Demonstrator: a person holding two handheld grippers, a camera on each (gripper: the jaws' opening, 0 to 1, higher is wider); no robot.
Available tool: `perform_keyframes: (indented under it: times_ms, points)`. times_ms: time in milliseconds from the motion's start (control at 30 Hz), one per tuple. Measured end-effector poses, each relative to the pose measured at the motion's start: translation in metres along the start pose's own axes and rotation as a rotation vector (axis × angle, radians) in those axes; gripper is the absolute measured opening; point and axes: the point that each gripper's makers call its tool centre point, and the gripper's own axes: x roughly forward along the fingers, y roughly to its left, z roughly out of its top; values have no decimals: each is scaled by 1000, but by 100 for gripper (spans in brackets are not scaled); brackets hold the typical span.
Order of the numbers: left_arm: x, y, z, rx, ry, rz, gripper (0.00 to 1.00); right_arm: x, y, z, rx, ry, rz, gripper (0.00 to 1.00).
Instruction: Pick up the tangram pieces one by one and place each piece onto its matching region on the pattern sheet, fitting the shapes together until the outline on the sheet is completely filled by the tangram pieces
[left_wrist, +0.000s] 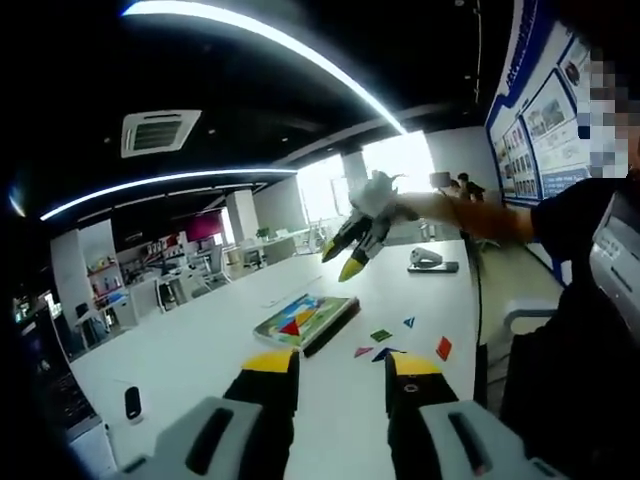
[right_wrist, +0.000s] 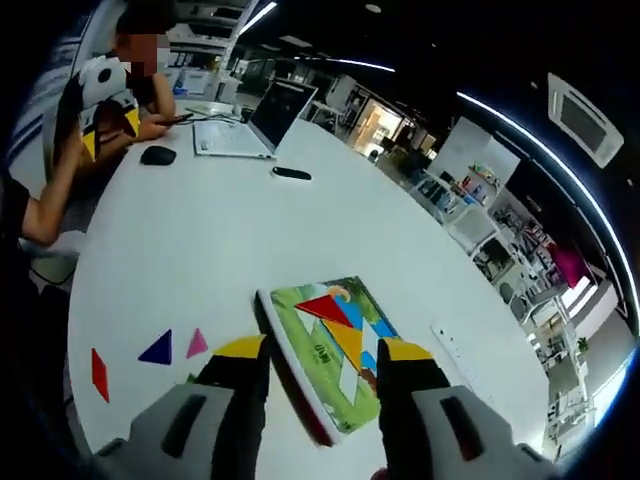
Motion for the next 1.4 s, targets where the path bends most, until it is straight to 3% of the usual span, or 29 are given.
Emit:
perform_keyframes:
  times_ms: [167, 467, 633, 967, 1100, 1400]
  points:
    - [-1, 2, 1, -12, -5, 11, 36, -18, 12, 3, 95, -119, -14, 42]
    - [0, -1, -3, -21, 9, -1, 37, -52, 28, -13, 160, -229, -43, 42]
    - [0, -1, -3, -22, 12, -4, 37, -70, 42, -6, 209, -341, -55, 42]
    - [0, -3, -3, -18, 15, -3, 37, -97, 72, 5, 230, -459, -39, 42]
    - [1, -4, -2, -16, 13, -8, 37, -102, 77, 2, 268, -494, -25, 42]
    - [2, -4, -1, -10, 15, -9, 37, -102, 76, -11, 306, -487, -33, 41]
